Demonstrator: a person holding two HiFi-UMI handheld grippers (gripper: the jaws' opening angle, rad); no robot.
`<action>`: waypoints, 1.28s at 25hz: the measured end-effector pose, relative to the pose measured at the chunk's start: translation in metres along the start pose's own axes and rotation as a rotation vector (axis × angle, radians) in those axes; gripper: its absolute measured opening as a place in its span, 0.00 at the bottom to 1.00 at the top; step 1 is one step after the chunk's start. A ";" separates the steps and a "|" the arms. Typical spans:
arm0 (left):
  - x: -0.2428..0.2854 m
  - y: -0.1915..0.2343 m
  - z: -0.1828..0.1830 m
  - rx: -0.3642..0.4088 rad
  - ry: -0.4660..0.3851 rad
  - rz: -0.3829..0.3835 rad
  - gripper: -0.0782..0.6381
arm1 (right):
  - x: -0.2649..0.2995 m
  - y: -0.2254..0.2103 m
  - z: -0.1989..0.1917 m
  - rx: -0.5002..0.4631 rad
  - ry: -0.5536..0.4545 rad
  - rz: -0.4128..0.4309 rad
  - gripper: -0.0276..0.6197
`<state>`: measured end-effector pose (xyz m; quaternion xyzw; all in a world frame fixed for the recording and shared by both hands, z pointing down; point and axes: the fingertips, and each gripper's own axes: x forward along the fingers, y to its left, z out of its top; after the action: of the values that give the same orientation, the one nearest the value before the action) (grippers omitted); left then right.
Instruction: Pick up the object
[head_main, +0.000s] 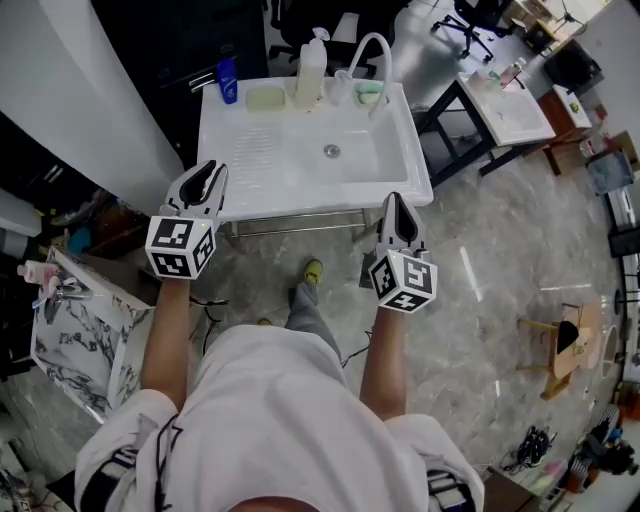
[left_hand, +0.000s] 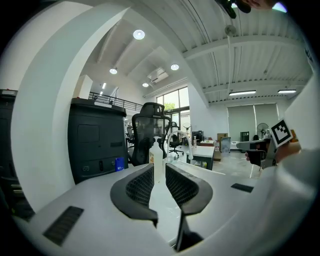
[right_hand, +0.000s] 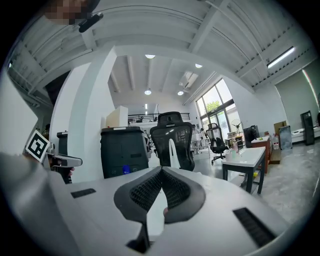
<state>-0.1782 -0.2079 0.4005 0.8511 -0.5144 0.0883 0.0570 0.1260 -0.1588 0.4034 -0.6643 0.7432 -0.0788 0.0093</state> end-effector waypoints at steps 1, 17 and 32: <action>0.013 0.002 0.001 0.003 0.006 0.005 0.20 | 0.014 -0.006 -0.001 0.005 0.004 0.004 0.05; 0.197 0.001 0.001 0.005 0.135 0.085 0.21 | 0.197 -0.114 -0.009 0.022 0.095 0.099 0.05; 0.252 0.001 -0.009 0.034 0.203 0.097 0.22 | 0.247 -0.144 -0.025 0.037 0.136 0.128 0.05</action>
<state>-0.0649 -0.4250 0.4621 0.8126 -0.5451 0.1857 0.0901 0.2359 -0.4156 0.4694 -0.6081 0.7816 -0.1366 -0.0238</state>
